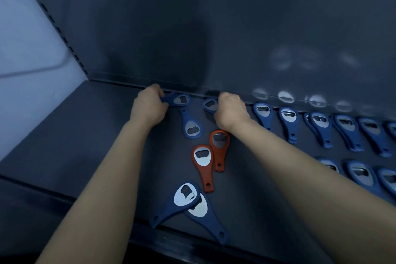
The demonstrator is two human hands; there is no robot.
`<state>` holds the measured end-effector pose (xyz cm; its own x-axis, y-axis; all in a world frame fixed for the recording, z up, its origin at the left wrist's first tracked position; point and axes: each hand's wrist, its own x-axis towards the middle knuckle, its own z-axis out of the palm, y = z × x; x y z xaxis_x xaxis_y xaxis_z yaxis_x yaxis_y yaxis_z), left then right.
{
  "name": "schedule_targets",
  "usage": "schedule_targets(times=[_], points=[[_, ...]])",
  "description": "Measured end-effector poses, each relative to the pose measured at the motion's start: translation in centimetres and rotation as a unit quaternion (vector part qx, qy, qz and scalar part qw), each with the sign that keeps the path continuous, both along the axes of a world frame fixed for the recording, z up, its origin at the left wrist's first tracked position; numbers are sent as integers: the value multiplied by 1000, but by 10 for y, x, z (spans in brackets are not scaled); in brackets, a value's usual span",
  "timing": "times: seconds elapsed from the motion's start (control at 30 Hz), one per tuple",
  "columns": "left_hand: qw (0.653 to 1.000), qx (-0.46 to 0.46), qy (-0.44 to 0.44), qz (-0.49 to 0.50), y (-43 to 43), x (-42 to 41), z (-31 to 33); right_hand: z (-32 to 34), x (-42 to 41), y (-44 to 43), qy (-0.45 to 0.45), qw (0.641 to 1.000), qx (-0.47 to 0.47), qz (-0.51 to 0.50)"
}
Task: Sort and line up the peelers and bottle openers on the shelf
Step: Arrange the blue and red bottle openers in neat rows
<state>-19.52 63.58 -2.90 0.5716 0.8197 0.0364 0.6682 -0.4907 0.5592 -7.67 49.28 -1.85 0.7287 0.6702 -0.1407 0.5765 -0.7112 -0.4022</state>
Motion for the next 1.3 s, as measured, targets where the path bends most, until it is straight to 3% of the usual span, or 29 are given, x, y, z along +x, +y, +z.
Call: schedule_targets(times=[0.2,0.47,0.9,1.1,1.3], points=[[996,-19,84,-7,4,17,8,-6,17,-7,71,997,-9,-17],[988,-42,140,-44,2,16,13,-10,22,-23,84,995,34,-45],[995,-10,-13,-101,-53,4,29,-3,4,-84,63,996,24,-57],[984,23,51,-172,-127,6,39,0,-15,-133,95,993,17,-72],[978,82,79,-174,-176,-2,28,-6,-35,-170,145,987,38,-63]])
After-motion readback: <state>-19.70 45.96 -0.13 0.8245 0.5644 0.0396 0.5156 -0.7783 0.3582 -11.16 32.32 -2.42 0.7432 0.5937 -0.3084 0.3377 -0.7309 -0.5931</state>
